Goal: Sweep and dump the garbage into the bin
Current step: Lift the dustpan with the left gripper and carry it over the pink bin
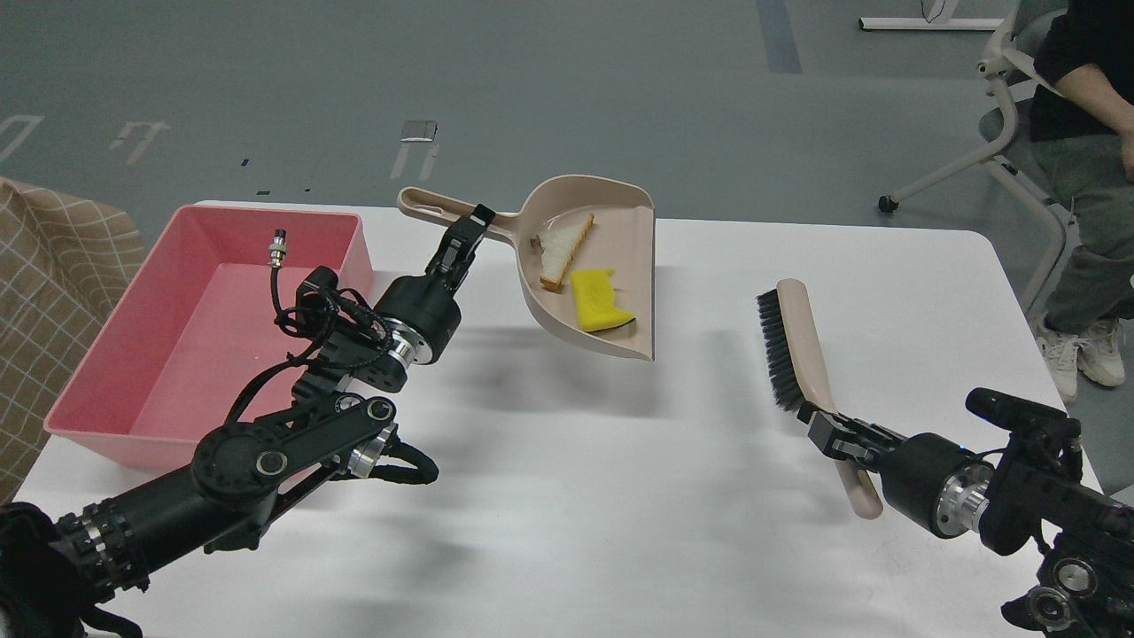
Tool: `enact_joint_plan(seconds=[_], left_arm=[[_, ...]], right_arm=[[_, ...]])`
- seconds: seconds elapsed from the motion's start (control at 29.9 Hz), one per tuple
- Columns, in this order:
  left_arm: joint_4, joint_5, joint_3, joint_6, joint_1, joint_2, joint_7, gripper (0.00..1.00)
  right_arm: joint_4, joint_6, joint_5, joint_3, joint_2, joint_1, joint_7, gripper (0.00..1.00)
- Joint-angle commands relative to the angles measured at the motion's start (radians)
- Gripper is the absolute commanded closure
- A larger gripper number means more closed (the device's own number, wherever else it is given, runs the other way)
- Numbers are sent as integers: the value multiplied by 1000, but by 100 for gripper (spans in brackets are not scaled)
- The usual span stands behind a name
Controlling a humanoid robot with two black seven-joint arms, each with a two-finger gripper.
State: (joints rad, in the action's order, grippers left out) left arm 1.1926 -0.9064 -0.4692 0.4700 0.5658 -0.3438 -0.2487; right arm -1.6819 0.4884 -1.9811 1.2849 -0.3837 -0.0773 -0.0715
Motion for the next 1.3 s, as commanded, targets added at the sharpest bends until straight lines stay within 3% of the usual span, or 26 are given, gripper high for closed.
enact_joint_plan(seconds=[0.0,0.8,1.0,1.27], left_arm=[[2,1,-3,-5,0,-17,-1,100],[53,63,-45,-105,-3,-172,-6,100],[51,124,-68,-211,-12,-254,-17,100],[36,135,-137,-298,-15,-277,-24,100]], right_arm=[[1,0,1,4,-7,4,4,81],[2,0,27,16,-40,31,4,81],[10,0,28,14,-52,33,4,81],[19,0,27,14,-78,31,7,81]])
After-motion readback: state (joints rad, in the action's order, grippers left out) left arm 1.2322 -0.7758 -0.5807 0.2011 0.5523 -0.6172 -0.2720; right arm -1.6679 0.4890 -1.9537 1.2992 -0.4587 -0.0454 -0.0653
